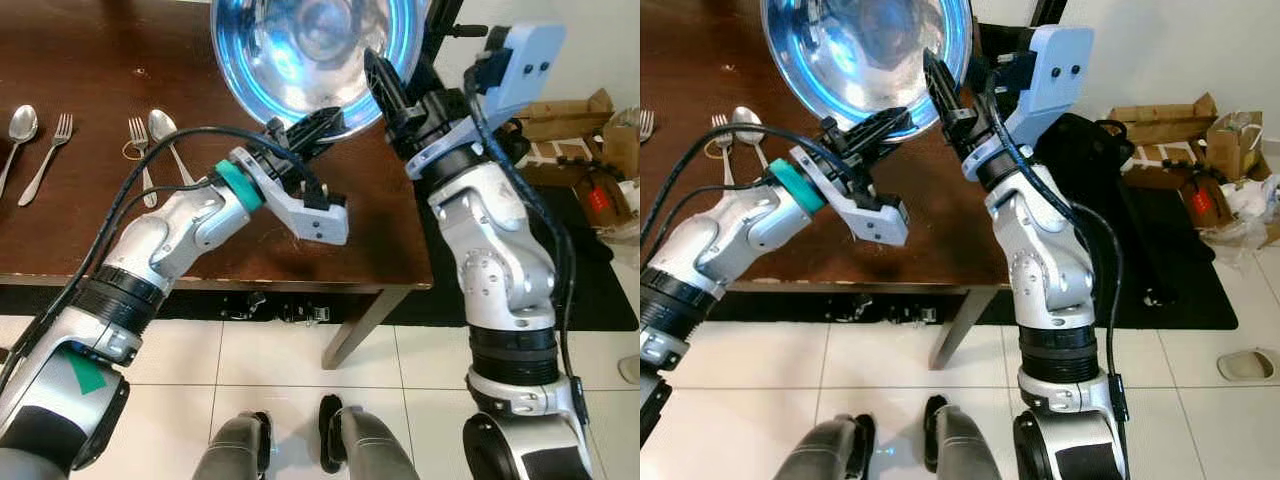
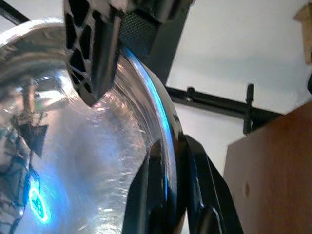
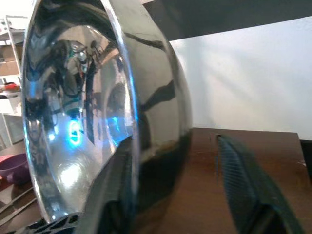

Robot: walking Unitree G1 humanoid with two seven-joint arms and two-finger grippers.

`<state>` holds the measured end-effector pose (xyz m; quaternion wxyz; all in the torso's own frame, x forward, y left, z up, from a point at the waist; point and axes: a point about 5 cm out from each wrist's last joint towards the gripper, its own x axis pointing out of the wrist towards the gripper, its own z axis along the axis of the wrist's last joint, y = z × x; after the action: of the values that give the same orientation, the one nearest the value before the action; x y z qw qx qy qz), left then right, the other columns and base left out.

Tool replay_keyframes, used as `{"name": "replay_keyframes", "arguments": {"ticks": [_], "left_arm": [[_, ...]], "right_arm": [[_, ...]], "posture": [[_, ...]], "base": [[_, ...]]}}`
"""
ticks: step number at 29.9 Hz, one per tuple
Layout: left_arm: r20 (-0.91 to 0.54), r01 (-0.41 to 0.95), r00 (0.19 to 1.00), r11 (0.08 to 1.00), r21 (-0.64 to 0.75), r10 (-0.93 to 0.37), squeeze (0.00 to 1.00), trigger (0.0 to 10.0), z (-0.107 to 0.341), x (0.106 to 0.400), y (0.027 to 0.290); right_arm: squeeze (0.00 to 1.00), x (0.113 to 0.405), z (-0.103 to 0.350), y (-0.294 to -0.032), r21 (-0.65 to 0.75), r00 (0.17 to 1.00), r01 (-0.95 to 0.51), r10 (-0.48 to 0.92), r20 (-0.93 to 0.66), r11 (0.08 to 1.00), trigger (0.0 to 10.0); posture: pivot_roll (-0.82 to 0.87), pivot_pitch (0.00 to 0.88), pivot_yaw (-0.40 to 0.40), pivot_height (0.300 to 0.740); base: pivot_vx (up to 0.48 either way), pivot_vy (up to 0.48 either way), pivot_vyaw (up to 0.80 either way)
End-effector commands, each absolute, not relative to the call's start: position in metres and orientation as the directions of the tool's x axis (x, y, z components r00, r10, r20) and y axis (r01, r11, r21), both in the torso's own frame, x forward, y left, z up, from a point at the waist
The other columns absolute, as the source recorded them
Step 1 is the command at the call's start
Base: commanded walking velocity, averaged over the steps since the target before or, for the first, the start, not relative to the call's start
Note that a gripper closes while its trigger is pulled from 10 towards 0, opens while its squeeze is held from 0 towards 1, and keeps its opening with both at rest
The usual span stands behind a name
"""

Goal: Setting the table

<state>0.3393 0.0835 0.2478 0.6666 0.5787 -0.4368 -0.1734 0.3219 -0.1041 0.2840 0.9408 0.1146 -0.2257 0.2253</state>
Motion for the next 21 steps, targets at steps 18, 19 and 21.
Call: {"name": "replay_keyframes", "arguments": {"ticks": [18,19,21], "left_arm": [[0.469,-0.305,0.487,0.359,0.882,-0.737,0.00,10.0,0.261,0.331,0.077],[0.469,-0.305,0.484,0.360,0.882,-0.738,0.00,10.0,0.261,0.331,0.077],[0.469,-0.305,0.484,0.359,0.882,-0.739,0.00,10.0,0.260,0.331,0.077]], "right_arm": [[0.00,0.327,0.272,-0.110,0.161,0.835,-0.450,0.350,0.425,0.878,0.0],[0.00,0.326,0.272,-0.110,0.165,0.834,-0.452,0.349,0.427,0.877,0.0],[0.00,0.326,0.273,-0.110,0.169,0.834,-0.451,0.347,0.429,0.876,0.0]], "posture": [[0.04,0.091,-0.048,0.740],[0.04,0.092,-0.048,0.740],[0.04,0.091,-0.049,0.740]], "base": [[0.000,0.000,0.00],[0.000,0.000,0.00],[0.000,0.000,0.00]]}}
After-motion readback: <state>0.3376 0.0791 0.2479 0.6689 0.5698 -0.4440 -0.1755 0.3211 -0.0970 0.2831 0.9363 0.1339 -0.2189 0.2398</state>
